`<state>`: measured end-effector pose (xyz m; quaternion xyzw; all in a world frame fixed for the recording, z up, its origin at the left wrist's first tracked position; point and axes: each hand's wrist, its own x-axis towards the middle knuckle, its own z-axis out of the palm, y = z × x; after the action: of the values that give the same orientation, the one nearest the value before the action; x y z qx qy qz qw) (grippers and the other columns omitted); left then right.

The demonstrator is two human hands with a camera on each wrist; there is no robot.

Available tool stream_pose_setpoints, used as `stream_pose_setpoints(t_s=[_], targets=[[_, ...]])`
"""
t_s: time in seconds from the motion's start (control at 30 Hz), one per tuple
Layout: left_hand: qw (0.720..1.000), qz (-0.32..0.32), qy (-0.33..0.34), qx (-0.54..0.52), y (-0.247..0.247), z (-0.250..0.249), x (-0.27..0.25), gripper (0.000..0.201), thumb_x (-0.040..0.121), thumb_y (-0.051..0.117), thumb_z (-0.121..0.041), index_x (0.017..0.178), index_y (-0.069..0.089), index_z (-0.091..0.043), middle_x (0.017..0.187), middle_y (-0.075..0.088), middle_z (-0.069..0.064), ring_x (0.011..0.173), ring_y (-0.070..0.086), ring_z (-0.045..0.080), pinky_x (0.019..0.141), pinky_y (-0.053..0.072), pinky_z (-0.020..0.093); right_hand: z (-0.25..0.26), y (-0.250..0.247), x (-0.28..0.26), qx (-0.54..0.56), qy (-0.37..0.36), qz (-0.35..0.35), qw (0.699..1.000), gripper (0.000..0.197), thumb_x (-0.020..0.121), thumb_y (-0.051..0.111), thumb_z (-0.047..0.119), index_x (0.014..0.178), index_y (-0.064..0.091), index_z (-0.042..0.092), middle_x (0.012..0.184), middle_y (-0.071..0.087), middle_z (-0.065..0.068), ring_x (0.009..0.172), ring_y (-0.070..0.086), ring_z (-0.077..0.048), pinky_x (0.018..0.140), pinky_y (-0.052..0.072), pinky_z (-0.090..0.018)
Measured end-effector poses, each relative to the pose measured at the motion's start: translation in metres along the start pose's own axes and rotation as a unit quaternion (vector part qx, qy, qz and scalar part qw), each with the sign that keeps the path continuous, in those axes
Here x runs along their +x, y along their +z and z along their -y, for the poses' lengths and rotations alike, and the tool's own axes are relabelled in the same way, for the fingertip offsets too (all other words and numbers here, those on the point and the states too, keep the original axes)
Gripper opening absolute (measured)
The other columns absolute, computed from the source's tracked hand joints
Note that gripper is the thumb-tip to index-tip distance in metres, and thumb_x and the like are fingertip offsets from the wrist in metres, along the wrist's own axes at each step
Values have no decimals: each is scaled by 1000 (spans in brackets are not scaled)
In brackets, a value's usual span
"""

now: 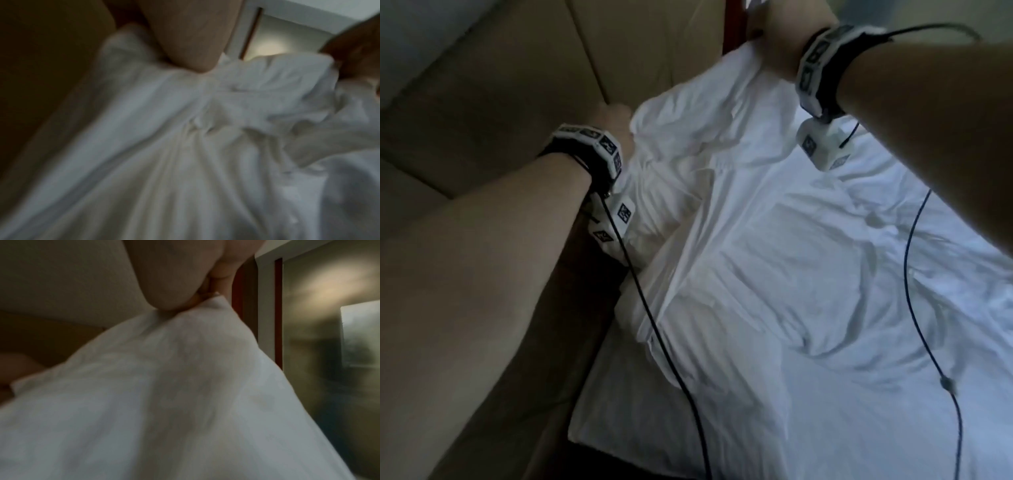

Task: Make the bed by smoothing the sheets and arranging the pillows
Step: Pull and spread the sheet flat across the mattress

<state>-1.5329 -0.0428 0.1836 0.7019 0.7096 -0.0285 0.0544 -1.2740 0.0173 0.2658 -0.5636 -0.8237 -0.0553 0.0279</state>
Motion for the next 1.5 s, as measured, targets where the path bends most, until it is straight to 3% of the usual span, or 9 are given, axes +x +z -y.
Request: stream_pose_setpoints(t_s=[0.1, 0.2, 0.3, 0.4, 0.47, 0.57, 0.93, 1.2, 1.5], targets=[[988, 147, -29, -44, 83, 10, -28, 21, 78, 62, -31, 92, 60, -16, 103, 66, 11, 77, 61, 28, 71, 51, 37, 25, 36, -22, 8, -49, 39, 998, 30, 85, 49, 2, 109, 67, 5, 107, 61, -29, 100, 57, -45, 84, 48, -43], [960, 257, -18, -112, 184, 2, -92, 104, 53, 83, -59, 140, 41, -19, 137, 51, 6, 121, 52, 29, 99, 45, 41, 49, 91, -56, 20, -64, 124, 990, 26, 88, 51, 3, 109, 65, 9, 109, 60, -26, 103, 55, -43, 78, 41, -39], [953, 288, -53, -76, 266, -6, -165, 143, 50, 77, -74, 154, -5, -20, 161, 3, 7, 148, 9, 28, 115, 18, 59, 71, 144, -86, 25, -73, 166, 983, 17, 92, 53, 7, 107, 62, 7, 103, 59, -24, 95, 58, -43, 70, 41, -39], [969, 242, -46, 14, 306, -5, -210, 134, 62, 68, -76, 152, -16, -22, 161, -16, 2, 149, -6, 22, 110, 13, 69, 85, 189, -105, 22, -98, 179, 979, 23, 92, 52, 7, 114, 58, 7, 105, 62, -21, 95, 60, -41, 70, 46, -38], [983, 176, -50, 11, 320, 0, -222, 122, 72, 68, -66, 153, -11, -22, 162, -14, 2, 150, -6, 21, 109, 16, 69, 93, 213, -118, 29, -129, 159, 978, 42, 88, 52, 11, 130, 51, 10, 125, 58, -18, 114, 54, -39, 89, 48, -44], [992, 103, -77, -11, 335, 11, -233, 113, 76, 72, -48, 155, -5, -23, 162, -12, 4, 149, -9, 20, 110, 14, 70, 111, 242, -145, -21, -209, 151, 966, 69, 88, 53, 36, 150, 31, 16, 157, 25, -17, 143, 25, -38, 116, 19, -55], [947, 147, -239, -158, 418, 38, -311, 127, 70, 71, -64, 154, -8, -12, 163, -1, 11, 149, 8, 26, 112, 23, 61, 241, 339, -243, -122, -459, 150, 867, 115, 73, 63, 64, 156, -4, 19, 161, -10, -17, 149, -4, -36, 114, -7, -60], [924, 91, -302, -215, 433, 56, -303, 58, 96, 49, -29, 148, 29, -11, 157, 24, 11, 131, 43, 34, 95, 45, 48, 266, 376, -264, -65, -451, 66, 888, 46, 94, 55, 28, 140, 49, 32, 154, 32, -18, 141, 27, -45, 110, 19, -69], [911, 77, -355, -193, 405, 95, -279, 39, 98, 48, -14, 137, 43, -7, 130, 54, 24, 118, 55, 40, 93, 48, 43, 298, 332, -227, 1, -419, 53, 907, 44, 100, 31, 40, 142, 45, 36, 162, 13, -9, 145, 10, -48, 111, 7, -71]])
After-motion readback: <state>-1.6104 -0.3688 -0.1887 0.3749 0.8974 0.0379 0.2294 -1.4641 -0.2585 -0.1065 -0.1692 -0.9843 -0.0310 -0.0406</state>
